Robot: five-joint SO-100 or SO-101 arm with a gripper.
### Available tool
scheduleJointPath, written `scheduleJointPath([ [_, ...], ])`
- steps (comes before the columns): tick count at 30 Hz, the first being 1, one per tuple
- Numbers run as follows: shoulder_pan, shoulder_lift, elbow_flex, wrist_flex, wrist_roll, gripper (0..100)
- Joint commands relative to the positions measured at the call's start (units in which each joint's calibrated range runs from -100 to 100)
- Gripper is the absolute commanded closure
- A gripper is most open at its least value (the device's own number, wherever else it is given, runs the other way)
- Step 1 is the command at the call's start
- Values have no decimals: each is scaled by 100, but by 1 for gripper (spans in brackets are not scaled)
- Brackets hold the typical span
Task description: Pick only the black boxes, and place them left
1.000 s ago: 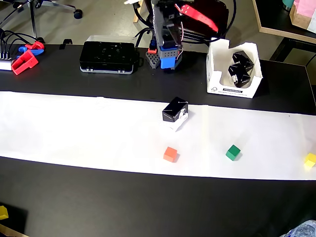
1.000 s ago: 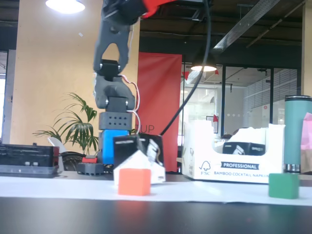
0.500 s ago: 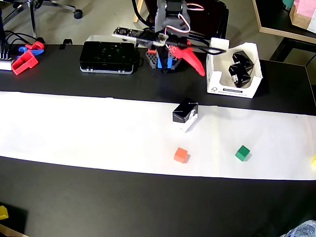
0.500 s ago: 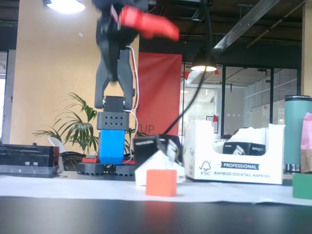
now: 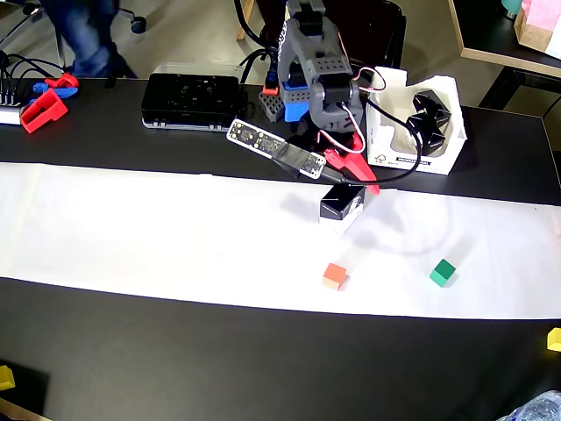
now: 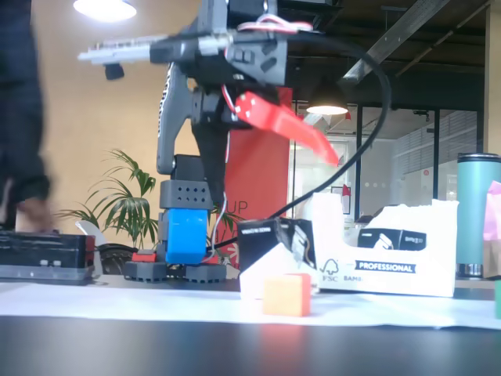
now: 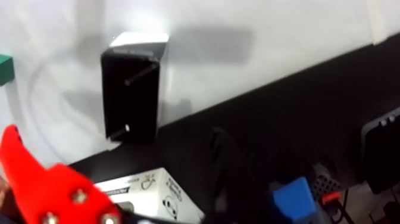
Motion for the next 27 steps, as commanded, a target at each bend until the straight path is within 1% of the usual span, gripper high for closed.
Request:
scheduleJointPath([
  [1, -190, 299, -495, -230, 4, 38],
  [8, -649, 1144, -672, -810, -6, 39],
  [10, -727, 1476, -965, -810, -6, 46],
  [13, -805, 1919, -1373, -810, -12, 63],
  [17, -943, 2006, -1515, -802, -12, 85],
  [19, -1186, 1935, -1523, -786, -12, 91],
  [21, -1455, 1563, -1532, -739, -12, 93],
  [27, -2217, -468, -1568, -333, 36, 93],
])
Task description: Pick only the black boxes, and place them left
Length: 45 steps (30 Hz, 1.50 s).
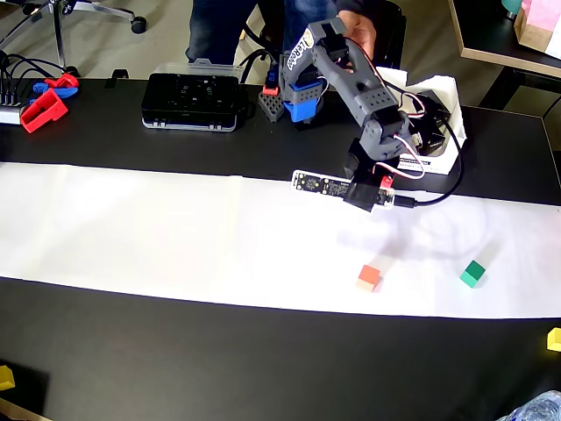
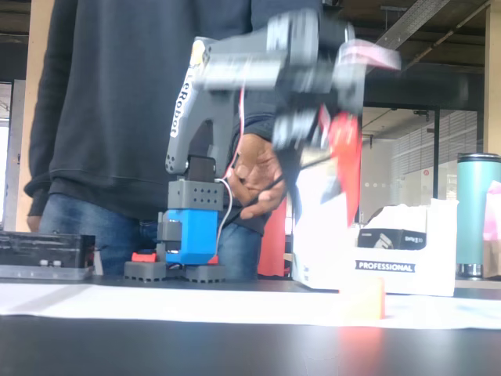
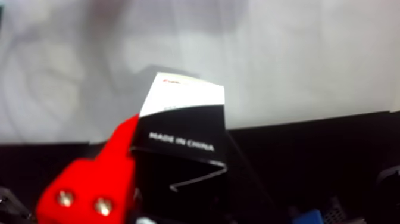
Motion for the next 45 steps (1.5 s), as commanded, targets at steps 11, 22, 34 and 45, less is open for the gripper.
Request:
scheduleJointPath([
  [11, -3639, -2923, -731, 122, -190, 93],
  [22, -5397, -3863, 2621, 106, -1038, 93],
  [34, -4669, -5127, 4163, 43, -353, 44],
  [45, -1586, -8557, 4163, 35, 1578, 54],
])
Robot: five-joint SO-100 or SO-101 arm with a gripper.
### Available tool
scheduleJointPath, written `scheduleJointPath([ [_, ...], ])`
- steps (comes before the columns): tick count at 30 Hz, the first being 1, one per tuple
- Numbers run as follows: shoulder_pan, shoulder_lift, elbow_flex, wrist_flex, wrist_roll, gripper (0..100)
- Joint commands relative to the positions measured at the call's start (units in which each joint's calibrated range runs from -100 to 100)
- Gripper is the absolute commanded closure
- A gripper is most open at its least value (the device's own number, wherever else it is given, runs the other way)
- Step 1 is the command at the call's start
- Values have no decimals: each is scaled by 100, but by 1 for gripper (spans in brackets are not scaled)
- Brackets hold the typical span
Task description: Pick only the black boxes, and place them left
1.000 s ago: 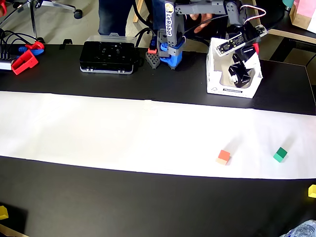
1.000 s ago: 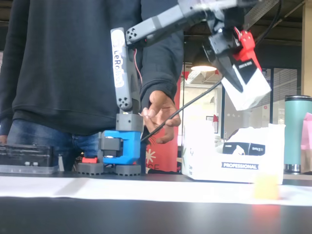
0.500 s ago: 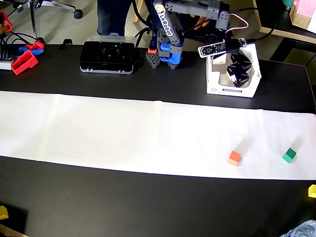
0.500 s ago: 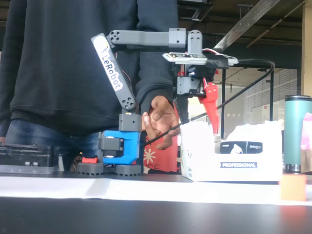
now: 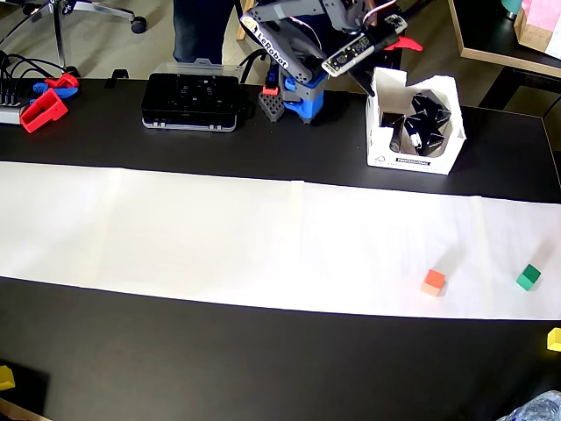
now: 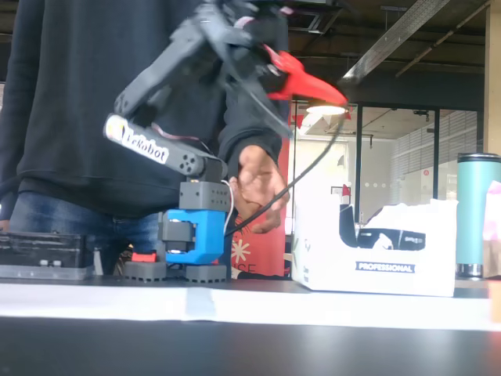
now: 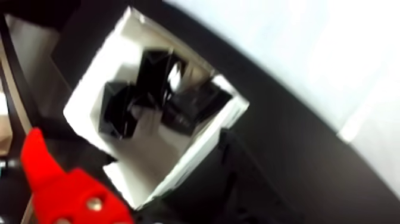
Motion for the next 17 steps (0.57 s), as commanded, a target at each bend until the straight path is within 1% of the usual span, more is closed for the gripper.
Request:
scheduleJointPath([
  [1, 1290, -1035, -65, -58, 324, 60],
  [4, 2260, -1501, -65, -58, 324, 79],
  [7, 3447, -1731, -65, -58, 324, 96],
  [8, 3889, -1754, -65, -58, 324, 100],
  [12, 5500, -1770, 263, -90, 335, 100],
  [13, 5846, -1770, 512, -313, 335, 100],
  [14, 6123, -1778, 849, -662, 335, 100],
  [17, 6712, -1778, 2169, -2252, 335, 100],
])
